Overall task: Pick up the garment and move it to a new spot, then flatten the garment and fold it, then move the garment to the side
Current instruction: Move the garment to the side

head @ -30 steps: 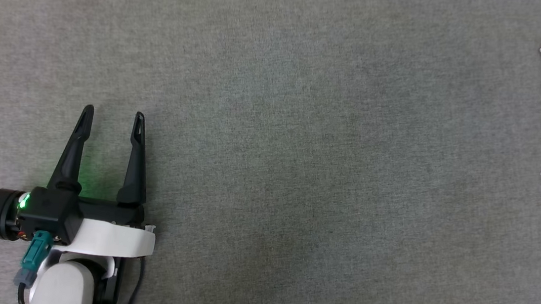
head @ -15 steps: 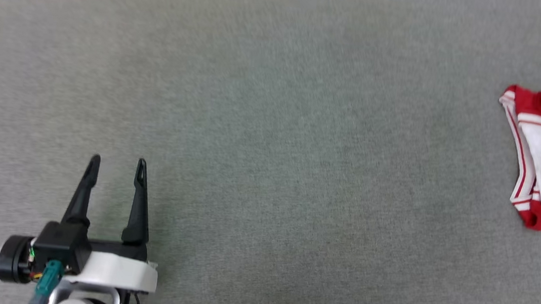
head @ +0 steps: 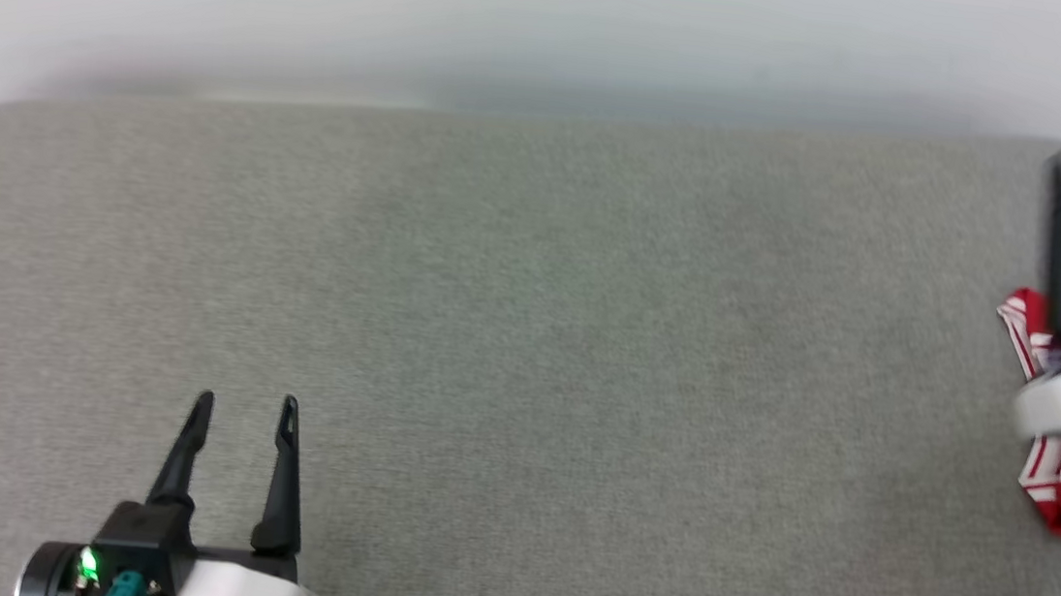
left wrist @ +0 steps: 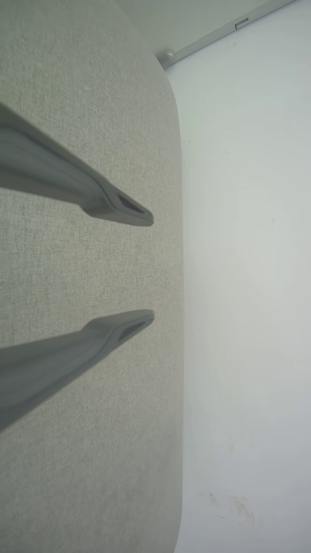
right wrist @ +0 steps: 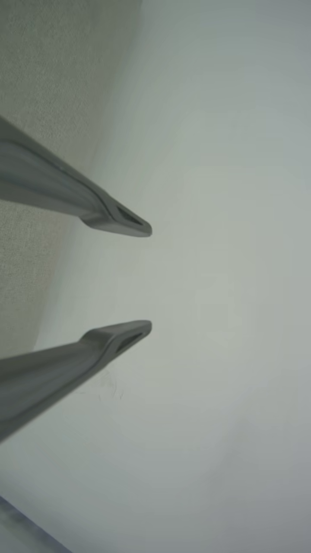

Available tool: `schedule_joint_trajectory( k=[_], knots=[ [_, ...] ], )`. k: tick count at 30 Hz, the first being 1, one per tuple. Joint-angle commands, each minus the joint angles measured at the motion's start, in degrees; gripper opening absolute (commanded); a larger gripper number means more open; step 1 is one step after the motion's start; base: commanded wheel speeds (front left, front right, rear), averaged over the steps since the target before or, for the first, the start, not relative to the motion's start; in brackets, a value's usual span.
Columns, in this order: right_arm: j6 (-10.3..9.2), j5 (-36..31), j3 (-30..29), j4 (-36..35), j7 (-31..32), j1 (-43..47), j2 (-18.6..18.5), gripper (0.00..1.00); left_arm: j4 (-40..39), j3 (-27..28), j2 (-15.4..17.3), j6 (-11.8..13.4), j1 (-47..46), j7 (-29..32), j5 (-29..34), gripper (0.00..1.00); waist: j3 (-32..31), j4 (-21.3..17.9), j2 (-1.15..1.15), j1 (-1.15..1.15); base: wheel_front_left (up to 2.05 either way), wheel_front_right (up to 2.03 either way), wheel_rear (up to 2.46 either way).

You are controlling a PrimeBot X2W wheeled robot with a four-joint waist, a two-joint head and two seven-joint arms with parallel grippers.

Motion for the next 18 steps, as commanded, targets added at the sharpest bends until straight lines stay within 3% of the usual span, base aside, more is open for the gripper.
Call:
schedule_joint_trajectory(
  k=[1,9,18],
  knots=[
    [-0.04,-0.94,0.42,-1.97,-1.09,3.82,3.06,1.00,0.32,-0.29,-0.08,0.40,1.13,-0.13,-0.32,1.00,-2.40,1.93,0.00,0.01,0.00,0.00,0.00],
    [-0.04,-2.00,-0.32,-4.57,-2.62,15.67,11.67,1.00,1.25,-0.85,-0.07,0.53,2.87,-0.13,-0.25,1.00,-4.77,3.00,0.00,0.01,0.00,0.00,0.00],
    [-0.04,-1.64,-2.35,-5.14,-3.06,24.91,16.11,1.00,2.19,-1.06,-0.08,0.87,4.24,-0.13,-0.69,1.00,-6.87,2.88,0.00,0.01,0.00,0.00,0.00]
  ],
)
